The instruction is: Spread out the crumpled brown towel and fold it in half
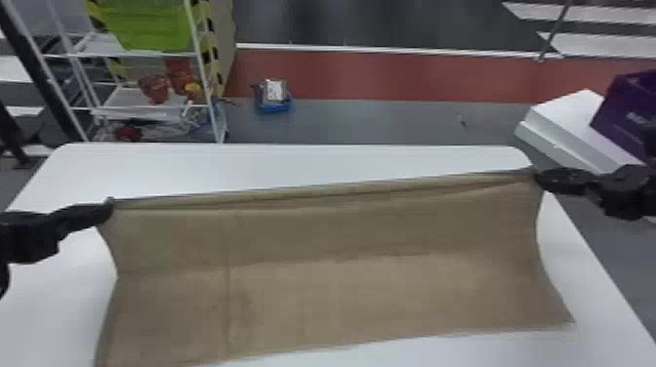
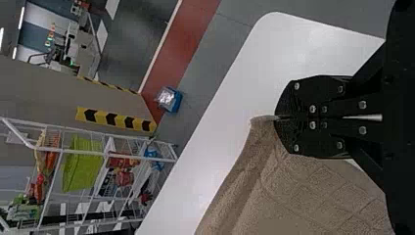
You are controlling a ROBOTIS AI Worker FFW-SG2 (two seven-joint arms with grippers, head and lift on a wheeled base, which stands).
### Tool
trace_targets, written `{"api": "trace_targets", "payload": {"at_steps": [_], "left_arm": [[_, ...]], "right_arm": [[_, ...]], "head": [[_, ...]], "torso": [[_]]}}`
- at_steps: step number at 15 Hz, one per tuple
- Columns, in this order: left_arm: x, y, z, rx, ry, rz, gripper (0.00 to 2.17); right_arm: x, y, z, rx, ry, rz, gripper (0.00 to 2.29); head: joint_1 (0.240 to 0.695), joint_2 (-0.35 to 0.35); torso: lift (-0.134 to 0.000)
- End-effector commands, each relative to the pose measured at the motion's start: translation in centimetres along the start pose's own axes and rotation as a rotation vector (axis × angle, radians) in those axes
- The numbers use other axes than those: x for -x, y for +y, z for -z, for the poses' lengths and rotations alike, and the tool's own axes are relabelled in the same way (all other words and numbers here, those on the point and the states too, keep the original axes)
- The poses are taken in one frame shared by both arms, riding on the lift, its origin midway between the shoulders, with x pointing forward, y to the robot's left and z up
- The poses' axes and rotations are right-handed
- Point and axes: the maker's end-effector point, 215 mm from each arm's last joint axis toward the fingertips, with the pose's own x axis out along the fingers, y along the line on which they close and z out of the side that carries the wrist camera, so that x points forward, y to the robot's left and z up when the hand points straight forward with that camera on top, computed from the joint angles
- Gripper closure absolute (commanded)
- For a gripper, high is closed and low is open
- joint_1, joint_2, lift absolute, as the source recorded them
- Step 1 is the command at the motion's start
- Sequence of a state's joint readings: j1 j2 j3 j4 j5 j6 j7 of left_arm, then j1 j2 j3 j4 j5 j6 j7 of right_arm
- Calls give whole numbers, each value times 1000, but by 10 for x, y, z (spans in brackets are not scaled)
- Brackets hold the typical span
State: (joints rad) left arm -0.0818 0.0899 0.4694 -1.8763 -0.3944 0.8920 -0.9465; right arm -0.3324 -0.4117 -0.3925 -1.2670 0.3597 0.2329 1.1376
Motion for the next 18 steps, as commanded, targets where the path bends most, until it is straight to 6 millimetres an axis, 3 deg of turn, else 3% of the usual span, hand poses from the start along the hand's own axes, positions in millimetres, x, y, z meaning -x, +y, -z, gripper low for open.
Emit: {"api": "trace_targets", "payload": {"at_steps": [1,4,7,15,18], "left_arm": [[1,-11,0,2,-14,20,1092],[13,-17,0,-1,-35,27,1092],[32,-17,6,17,-63,30,1092],[77,-45,49,-17,-79,56,1092],[89,-50,65,-21,-69,70,1092]], "right_arm": [[5,4,-4,37,-41,-9,1474],[14,14,-8,40,-86,-44,1474],[29,28,4,61,-107,-63,1474],[53,75,57,107,-123,-110,1474],[63,83,77,122,-121,-113,1474]], "head": [[695,-53],[695,-61],[695,-60],[695,-72],[695,-83]], "torso": [[-124],[-124],[-124],[-124],[-124]]}}
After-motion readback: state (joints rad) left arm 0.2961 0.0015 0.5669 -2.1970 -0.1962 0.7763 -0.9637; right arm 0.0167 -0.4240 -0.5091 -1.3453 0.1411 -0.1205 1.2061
